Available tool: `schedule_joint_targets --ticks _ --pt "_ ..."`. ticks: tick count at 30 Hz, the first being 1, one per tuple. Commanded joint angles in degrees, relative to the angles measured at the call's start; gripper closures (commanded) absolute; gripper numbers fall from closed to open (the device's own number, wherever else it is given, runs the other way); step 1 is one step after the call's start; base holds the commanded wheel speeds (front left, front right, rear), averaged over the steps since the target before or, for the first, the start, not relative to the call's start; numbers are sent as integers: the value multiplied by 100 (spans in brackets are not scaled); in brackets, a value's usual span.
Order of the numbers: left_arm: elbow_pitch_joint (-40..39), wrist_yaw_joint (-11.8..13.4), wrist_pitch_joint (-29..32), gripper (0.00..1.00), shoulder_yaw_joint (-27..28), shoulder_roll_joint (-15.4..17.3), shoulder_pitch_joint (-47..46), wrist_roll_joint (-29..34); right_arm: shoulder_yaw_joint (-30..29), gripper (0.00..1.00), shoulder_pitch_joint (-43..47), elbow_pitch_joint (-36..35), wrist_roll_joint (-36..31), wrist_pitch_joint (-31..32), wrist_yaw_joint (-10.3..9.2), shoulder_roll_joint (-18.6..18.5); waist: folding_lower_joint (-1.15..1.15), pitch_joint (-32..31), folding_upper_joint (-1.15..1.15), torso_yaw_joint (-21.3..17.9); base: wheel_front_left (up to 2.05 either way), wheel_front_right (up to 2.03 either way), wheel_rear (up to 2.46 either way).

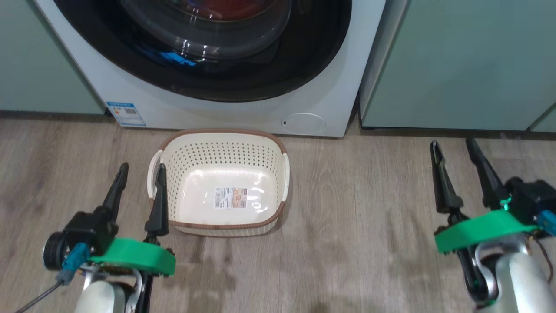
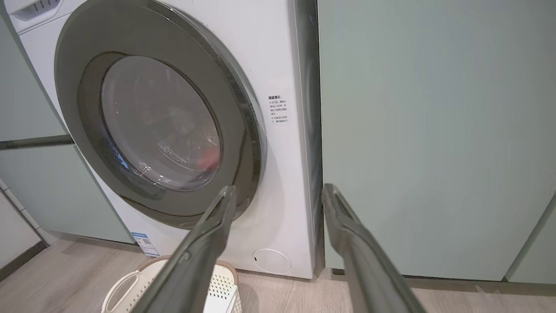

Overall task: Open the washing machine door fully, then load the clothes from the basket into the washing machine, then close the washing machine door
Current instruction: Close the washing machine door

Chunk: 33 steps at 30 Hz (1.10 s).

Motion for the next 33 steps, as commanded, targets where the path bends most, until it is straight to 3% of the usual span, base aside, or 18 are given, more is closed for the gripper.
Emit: schedule_joint_targets --ticks 1,13,33 --pt "-233 28 9 0 176 112 -43 10 86 0 60 -319 48 54 -1 26 0 -68 0 -47 0 0 0" --pt "-465 95 95 0 59 132 394 16 -79 0 778 -833 66 282 -1 27 0 -299 0 -138 0 0 0" --pt "-533 138 190 0 -47 205 494 -32 -108 0 873 -980 60 388 -1 27 0 -381 0 -109 0 0 0"
